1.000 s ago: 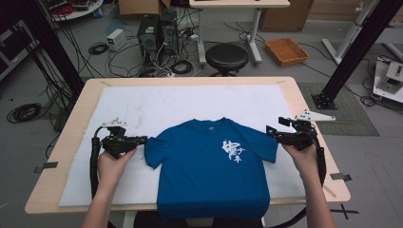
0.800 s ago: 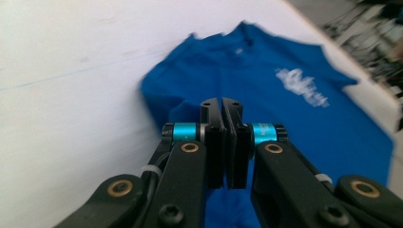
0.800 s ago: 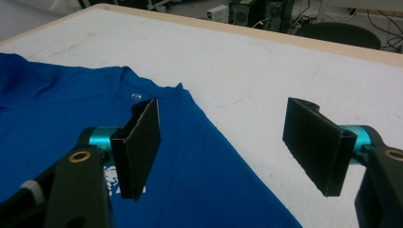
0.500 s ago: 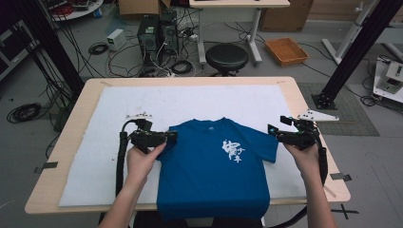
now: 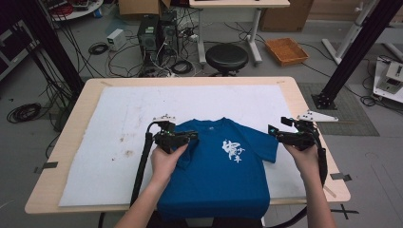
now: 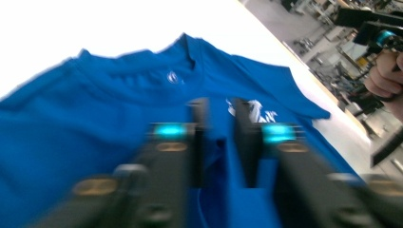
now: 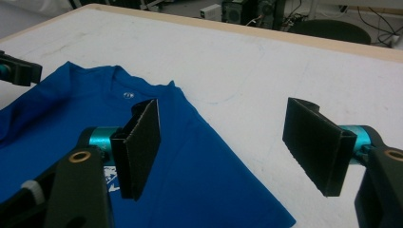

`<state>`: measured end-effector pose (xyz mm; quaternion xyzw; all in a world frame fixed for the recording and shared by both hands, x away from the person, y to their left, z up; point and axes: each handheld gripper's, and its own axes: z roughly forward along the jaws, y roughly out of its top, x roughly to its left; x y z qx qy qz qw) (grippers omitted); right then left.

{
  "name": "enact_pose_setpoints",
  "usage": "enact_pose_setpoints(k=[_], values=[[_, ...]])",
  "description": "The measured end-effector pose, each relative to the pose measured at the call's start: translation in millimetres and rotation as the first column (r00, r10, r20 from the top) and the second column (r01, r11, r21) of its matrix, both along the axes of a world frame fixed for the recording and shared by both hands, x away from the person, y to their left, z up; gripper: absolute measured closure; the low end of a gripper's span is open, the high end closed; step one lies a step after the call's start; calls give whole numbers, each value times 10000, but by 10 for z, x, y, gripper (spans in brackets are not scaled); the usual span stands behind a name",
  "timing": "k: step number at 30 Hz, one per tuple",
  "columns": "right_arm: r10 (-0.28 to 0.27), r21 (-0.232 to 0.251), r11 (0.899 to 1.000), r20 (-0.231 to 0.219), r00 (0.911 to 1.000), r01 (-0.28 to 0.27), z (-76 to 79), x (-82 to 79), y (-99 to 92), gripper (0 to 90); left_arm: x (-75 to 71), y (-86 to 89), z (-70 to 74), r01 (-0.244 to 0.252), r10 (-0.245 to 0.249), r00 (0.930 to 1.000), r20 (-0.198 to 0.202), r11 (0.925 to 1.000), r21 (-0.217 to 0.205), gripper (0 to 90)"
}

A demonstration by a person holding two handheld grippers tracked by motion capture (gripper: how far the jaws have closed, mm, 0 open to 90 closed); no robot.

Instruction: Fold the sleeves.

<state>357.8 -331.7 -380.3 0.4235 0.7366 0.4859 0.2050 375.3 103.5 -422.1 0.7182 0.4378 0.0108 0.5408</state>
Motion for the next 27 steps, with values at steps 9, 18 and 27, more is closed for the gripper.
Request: enact_pose_setpoints(k=[9, 18, 27], values=[[-554, 228, 9981, -756, 9956, 572, -112, 50, -139, 410, -199, 339, 196, -364, 226, 9789, 2030, 9972, 648, 447], [-869, -30, 9962, -1649, 9825, 876, -322, 120, -222, 473, -333, 801, 216, -868, 385, 9523, 3027, 9852, 1478, 407], [-1540, -777, 9871, -2259, 9619, 1398, -520, 197, -258, 551, -381, 1054, 175, -1552, 638, 9319, 3571, 9599, 2335, 407]])
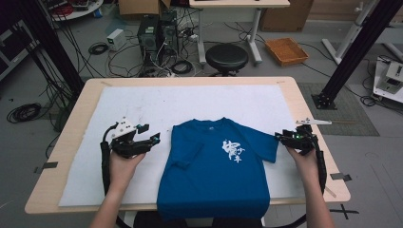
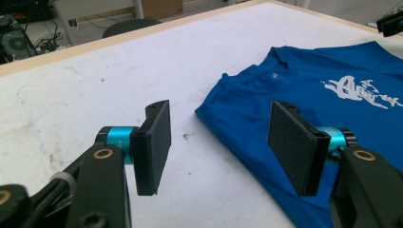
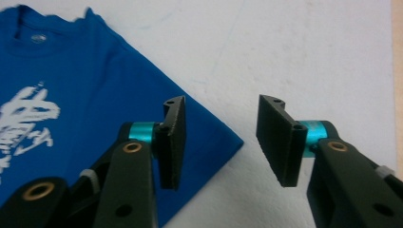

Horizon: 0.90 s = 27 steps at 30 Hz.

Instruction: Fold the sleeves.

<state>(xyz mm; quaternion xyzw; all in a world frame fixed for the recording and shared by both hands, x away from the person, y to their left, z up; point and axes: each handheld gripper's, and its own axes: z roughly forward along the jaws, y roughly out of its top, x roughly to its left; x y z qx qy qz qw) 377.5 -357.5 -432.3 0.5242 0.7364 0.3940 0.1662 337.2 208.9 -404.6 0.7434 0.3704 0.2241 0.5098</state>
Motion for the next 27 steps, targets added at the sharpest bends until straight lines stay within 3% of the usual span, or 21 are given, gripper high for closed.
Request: enact_pose_setpoints(k=[7, 16, 21, 22, 27], values=[[-208, -217, 9996, -183, 9996, 204, -53, 35, -9, 635, 26, 42, -38, -46, 44, 9998, -173, 9999, -157, 407], [-343, -360, 9988, -447, 9984, 327, -105, 81, -7, 677, 30, 16, -48, 39, -42, 9997, -240, 9999, -143, 407], [-196, -640, 9978, -468, 9987, 166, -135, 100, 27, 803, 38, 14, -61, 89, -96, 9994, -327, 9997, -213, 407], [72, -573, 9983, -495, 9988, -100, -129, 88, 34, 889, 37, 8, -65, 105, -113, 9993, -353, 9997, -241, 407], [460, -436, 9979, -213, 9987, -469, -20, 33, 103, 896, 39, -6, -65, 191, -198, 9992, -337, 9996, -216, 407]])
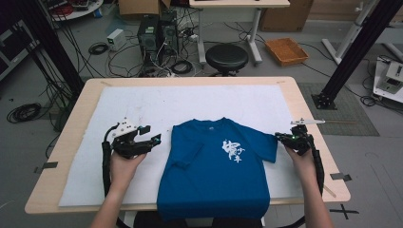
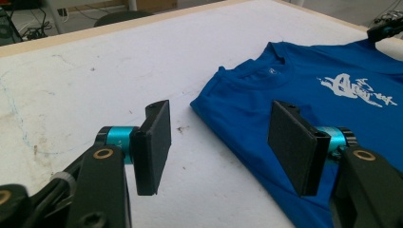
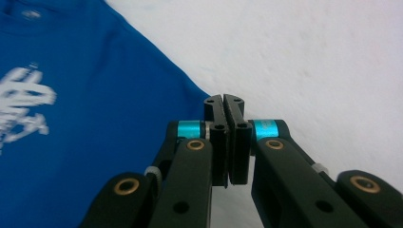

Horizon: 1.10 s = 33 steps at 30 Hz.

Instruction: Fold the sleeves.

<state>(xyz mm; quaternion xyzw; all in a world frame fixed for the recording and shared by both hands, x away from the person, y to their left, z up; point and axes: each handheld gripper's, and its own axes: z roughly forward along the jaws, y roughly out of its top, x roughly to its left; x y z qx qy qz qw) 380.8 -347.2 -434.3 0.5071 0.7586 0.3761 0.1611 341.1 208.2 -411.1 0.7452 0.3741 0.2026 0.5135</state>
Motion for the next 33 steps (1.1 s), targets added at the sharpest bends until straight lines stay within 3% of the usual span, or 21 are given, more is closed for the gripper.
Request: enact_pose_setpoints(k=[7, 8, 17, 20, 28, 31, 33], values=[[604, -109, 9981, 645, 9961, -599, 256, -100, 287, 896, 9, -24, -12, 67, -67, 9999, -93, 10000, 28, 407], [891, -282, 9958, 753, 9932, -872, 324, -127, 429, 896, 11, -43, -16, 130, -129, 9998, -118, 9999, 23, 407], [1511, -1015, 9849, 1064, 9828, -1404, 529, -226, 1023, 896, 28, -121, -34, 358, -357, 9991, -207, 9994, 42, 407], [1611, -1123, 9824, 1060, 9812, -1492, 544, -215, 1228, 896, 25, -149, -36, 401, -400, 9988, -269, 9992, 24, 407], [2144, -1883, 9627, 936, 9723, -1941, 481, -231, 1735, 884, 32, -163, -46, 507, -507, 9980, -386, 9987, -22, 407], [2294, -1826, 9610, 1068, 9675, -2077, 458, -242, 1799, 740, 33, -165, -53, 537, -536, 9978, -381, 9985, 33, 407], [2273, -1644, 9646, 1227, 9661, -2061, 463, -253, 1733, 719, 33, -164, -57, 528, -528, 9979, -384, 9986, 1, 407]])
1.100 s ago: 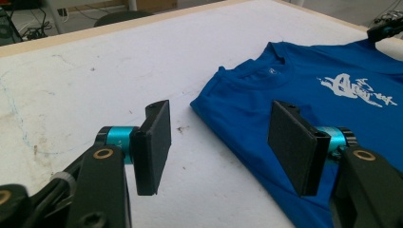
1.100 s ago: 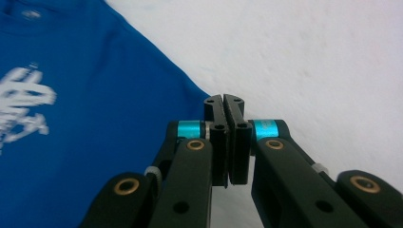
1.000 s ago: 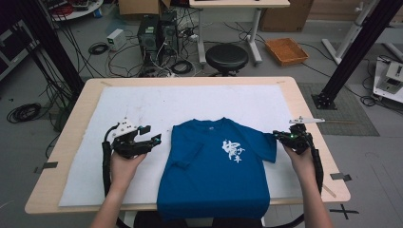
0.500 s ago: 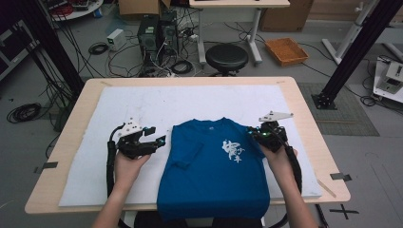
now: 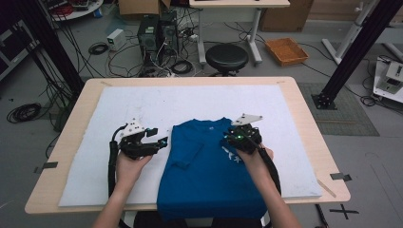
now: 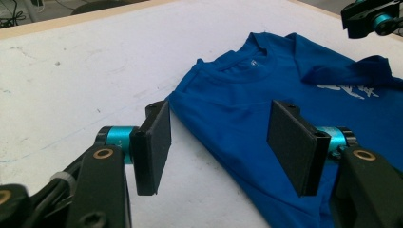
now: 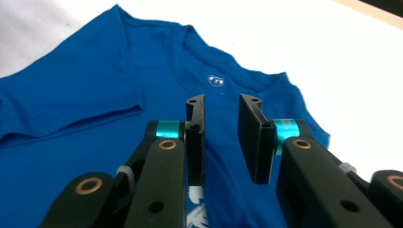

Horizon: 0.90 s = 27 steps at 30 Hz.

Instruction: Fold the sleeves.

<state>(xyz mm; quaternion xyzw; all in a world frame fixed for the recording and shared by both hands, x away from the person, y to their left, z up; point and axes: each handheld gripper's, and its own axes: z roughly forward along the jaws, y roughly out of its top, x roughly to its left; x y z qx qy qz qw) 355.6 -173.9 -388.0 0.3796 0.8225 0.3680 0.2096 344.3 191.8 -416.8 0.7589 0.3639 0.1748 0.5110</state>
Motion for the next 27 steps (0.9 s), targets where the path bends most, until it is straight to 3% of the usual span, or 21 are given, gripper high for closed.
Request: enact_pose_setpoints(k=[5, 6, 11, 14, 17, 19, 21, 25, 26, 27], values=[[-338, 462, 9984, 4, 9994, 337, 11, -52, -262, 677, 6, 3, -11, -14, 14, 10000, -85, 10000, -15, 407], [-348, 842, 9958, -263, 9990, 369, -20, -116, -421, 664, 9, 6, -13, -11, 11, 10000, -94, 10000, -9, 407], [-388, 1309, 9901, -962, 9946, 513, -183, -273, -619, 629, 15, -17, -26, -5, 3, 9998, -185, 10000, -76, 407], [-347, 1143, 9922, -1291, 9910, 496, -285, -322, -626, 677, 10, -32, -27, 15, -17, 9999, -171, 10000, -66, 407], [-164, 812, 9963, -1601, 9870, 297, -369, -312, -587, 802, 9, -41, -26, 61, -61, 9998, -170, 10000, -26, 407], [260, 645, 9978, -1616, 9865, -157, -392, -319, -552, 885, 6, -42, -29, 86, -86, 9998, -187, 10000, -12, 407], [920, 555, 9948, -1437, 9853, -848, -384, -356, -504, 889, 6, -39, -35, 74, -74, 9998, -195, 10000, -25, 407], [2220, 284, 9750, -1360, 9655, -2202, -376, -416, -453, 888, 7, -31, -38, -2, 2, 9998, -185, 10000, -4, 397], [2437, 197, 9698, -1370, 9601, -2433, -380, -422, -454, 868, 7, -28, -36, 15, -15, 9999, -155, 10000, -22, 397], [2437, 197, 9698, -1370, 9601, -2433, -380, -422, -454, 868, 7, -28, -36, 15, -15, 9999, -155, 10000, -22, 396]])
